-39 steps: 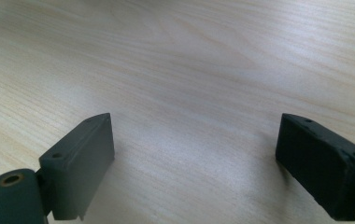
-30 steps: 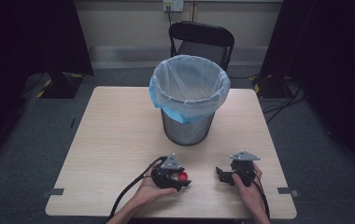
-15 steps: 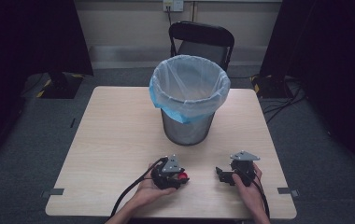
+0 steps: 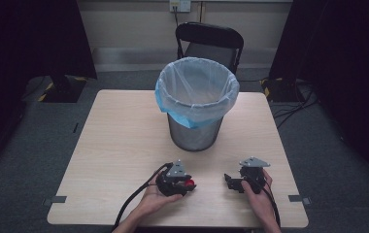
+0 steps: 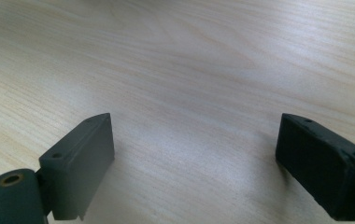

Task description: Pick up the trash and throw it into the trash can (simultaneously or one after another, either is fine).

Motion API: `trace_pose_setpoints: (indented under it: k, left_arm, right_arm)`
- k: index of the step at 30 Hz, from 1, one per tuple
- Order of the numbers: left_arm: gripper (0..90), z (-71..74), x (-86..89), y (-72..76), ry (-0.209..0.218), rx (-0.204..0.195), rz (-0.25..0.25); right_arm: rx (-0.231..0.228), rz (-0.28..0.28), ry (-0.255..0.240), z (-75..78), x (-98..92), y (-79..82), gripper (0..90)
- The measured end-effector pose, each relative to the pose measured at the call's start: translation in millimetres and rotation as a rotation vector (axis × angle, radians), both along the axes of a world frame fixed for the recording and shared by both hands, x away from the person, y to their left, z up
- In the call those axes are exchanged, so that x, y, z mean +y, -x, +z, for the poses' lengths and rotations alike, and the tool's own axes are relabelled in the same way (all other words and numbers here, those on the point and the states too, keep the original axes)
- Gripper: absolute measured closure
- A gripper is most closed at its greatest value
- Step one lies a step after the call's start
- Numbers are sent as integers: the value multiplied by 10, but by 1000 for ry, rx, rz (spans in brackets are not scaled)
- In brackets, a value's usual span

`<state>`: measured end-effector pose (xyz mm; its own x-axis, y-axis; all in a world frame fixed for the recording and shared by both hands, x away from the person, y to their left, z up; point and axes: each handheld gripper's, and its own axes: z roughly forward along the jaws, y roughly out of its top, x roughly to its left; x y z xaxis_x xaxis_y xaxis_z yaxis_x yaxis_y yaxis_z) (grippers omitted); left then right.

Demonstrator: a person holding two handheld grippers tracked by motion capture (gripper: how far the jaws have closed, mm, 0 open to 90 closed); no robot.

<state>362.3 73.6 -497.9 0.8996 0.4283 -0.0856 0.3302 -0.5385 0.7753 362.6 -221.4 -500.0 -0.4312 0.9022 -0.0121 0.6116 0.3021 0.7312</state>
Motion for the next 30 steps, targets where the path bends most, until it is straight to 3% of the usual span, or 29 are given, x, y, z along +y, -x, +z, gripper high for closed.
trace_pose_setpoints:
  k: [8,15,30]
  left_arm:
    - [595,6,57,-20,25,35,2]
    - [596,65,114,-69,84,80,9]
    - [596,337,309,-123,179,49,35]
  right_arm:
    - [0,0,0,0,0,0,109]
    - [0,0,0,0,0,0,109]
    - [0,0,0,0,0,-1,109]
